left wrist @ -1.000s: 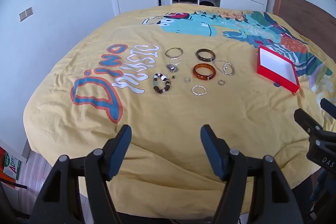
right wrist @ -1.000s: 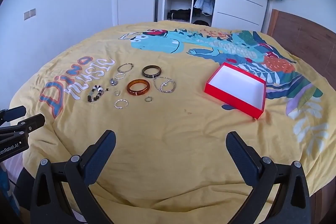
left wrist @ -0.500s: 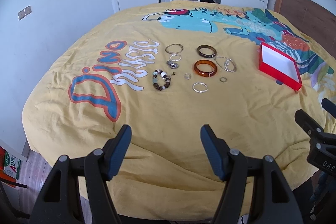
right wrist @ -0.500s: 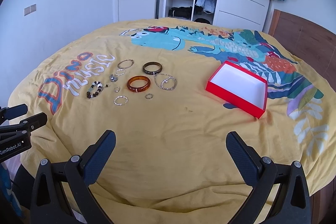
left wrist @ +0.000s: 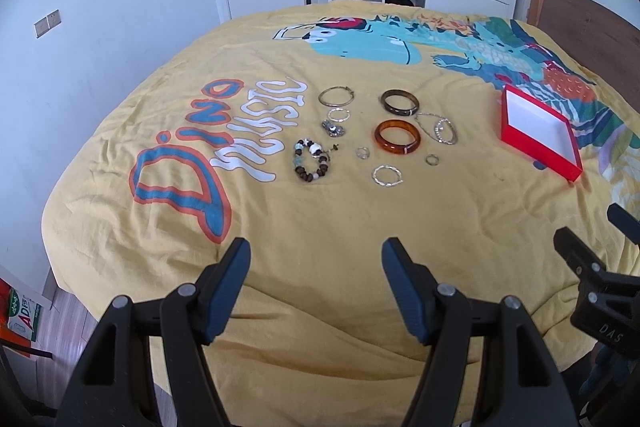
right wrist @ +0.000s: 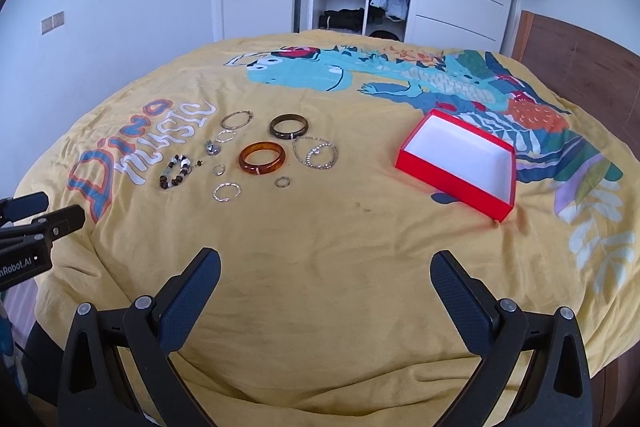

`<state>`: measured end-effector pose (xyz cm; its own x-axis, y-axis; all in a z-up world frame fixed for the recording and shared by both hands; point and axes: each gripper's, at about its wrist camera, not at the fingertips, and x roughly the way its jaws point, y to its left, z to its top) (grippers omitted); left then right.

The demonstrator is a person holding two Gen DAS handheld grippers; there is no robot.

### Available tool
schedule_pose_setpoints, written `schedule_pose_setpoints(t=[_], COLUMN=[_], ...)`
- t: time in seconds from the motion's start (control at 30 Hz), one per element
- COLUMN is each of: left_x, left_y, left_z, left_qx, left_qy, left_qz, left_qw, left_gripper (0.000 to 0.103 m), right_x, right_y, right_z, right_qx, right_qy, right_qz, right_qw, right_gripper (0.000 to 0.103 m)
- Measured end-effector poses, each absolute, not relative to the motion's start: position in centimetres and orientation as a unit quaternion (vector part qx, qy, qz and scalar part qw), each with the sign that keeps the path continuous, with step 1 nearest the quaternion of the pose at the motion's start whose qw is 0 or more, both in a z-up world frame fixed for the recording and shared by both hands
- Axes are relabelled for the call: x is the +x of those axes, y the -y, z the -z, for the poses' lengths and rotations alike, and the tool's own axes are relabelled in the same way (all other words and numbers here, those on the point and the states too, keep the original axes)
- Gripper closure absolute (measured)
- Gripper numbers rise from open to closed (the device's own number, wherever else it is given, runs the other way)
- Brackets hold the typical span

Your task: Organize jewelry

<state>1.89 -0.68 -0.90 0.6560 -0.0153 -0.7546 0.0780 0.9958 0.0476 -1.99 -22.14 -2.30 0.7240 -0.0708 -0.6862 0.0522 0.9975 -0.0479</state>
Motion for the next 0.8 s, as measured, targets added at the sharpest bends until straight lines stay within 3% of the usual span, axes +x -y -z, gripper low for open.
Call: schedule_pose_setpoints(t=[0.23, 0.57, 0.8], left_x=[3.3, 4.8, 6.0], left_y=[0.2, 0.5, 0.8], left_z=[1.4, 2.4, 3.3], left_qx=[0.035, 0.041, 0.038], left_qy=[-0.415, -0.429, -0.444], left_qz=[0.019, 0.020, 0.026], left_qw=[0.909, 0.902, 0.895], left_gripper=[0.036, 0.036, 0.036], right_x=[-0.9, 0.6, 1.7], right_y=[21.7, 21.4, 21.1], right_z=[2.9, 3.8, 5.0], right_qx=[-0.011, -0.011, -0.010], right_qy=[-0.378, -0.394, -0.415], right_qz=[0.022, 0.005, -0.008], right_qw=[0.926, 0.919, 0.910], right_gripper=[0.001, 0.009, 0.024])
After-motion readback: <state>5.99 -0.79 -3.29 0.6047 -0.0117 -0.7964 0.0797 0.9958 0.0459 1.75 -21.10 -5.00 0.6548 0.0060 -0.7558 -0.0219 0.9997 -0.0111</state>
